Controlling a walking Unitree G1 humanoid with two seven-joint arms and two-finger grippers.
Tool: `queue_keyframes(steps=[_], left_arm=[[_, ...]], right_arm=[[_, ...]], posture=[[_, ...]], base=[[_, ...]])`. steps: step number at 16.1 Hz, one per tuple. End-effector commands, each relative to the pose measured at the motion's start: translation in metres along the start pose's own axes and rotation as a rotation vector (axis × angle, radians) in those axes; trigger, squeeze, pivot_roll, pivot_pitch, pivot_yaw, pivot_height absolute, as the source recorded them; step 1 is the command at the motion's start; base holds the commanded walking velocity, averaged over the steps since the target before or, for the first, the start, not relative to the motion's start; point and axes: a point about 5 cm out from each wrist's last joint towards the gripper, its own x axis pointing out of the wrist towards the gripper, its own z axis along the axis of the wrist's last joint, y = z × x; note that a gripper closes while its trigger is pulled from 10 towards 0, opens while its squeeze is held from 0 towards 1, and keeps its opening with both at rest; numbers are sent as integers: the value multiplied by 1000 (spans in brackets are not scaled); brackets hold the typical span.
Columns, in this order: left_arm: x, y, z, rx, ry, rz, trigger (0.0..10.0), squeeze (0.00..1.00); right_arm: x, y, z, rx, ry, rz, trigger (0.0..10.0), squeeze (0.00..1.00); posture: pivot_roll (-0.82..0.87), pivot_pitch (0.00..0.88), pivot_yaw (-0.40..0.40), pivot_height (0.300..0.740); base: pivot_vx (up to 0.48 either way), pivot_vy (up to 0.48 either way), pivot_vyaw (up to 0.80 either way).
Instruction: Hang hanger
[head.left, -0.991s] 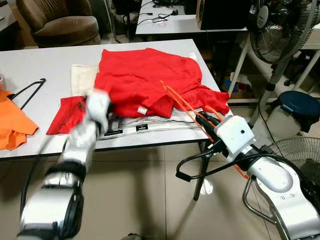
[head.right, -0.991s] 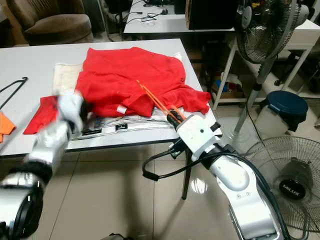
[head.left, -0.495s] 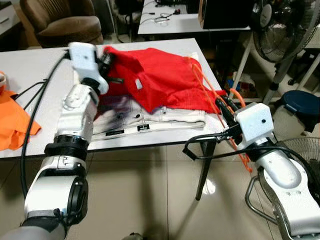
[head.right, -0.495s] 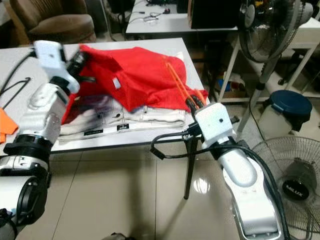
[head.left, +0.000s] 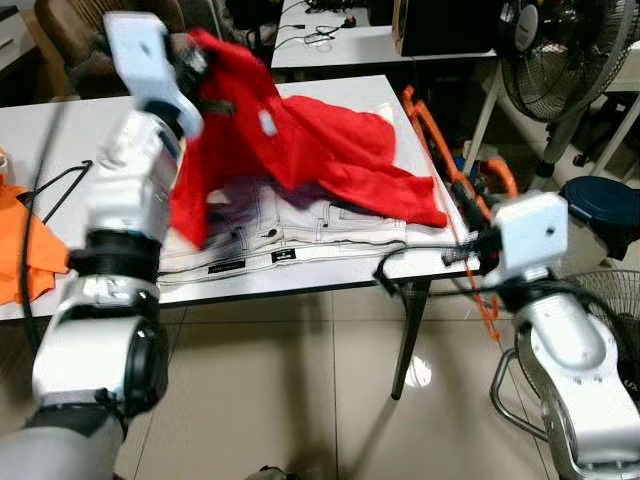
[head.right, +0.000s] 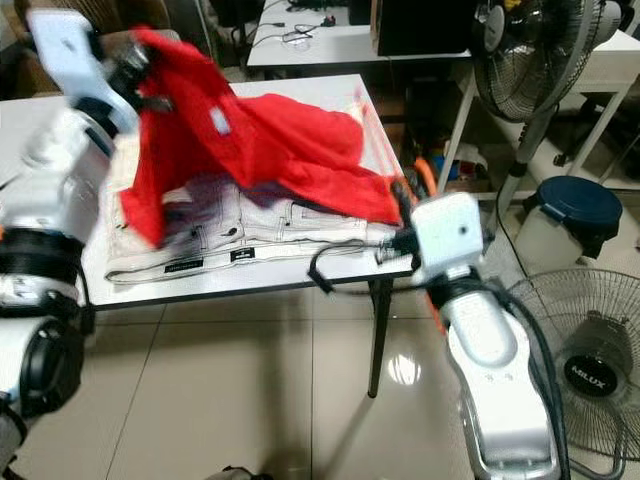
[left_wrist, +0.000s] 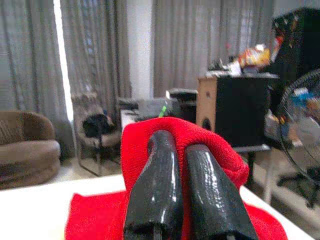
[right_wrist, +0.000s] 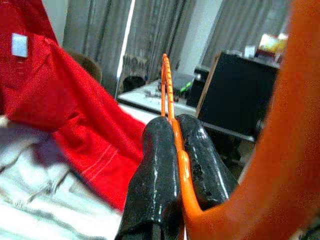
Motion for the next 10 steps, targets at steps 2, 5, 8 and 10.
queue_keyframes(steps=[2, 5, 8, 10], left_arm=[[10, 18, 79, 34, -263, 62, 10000, 0], [-1, 41, 163, 98, -476, 105, 10000, 0], [-12, 20, 131, 172, -389, 22, 10000, 0], [-16, 12, 109, 128, -341, 19, 10000, 0]], right_arm=[[6, -6, 17, 12, -73, -20, 10000, 0], [12, -15, 33, 41, -141, -29, 10000, 0], [18, -8, 50, 123, -215, 0, 10000, 0], [20, -3, 54, 139, -229, 28, 10000, 0]], posture=[[-122, 0, 81, 740], [-116, 0, 87, 740], [-106, 0, 68, 740], [-104, 0, 63, 740]], base=[[0, 0, 0], [0, 0, 0], [0, 0, 0], [0, 0, 0]])
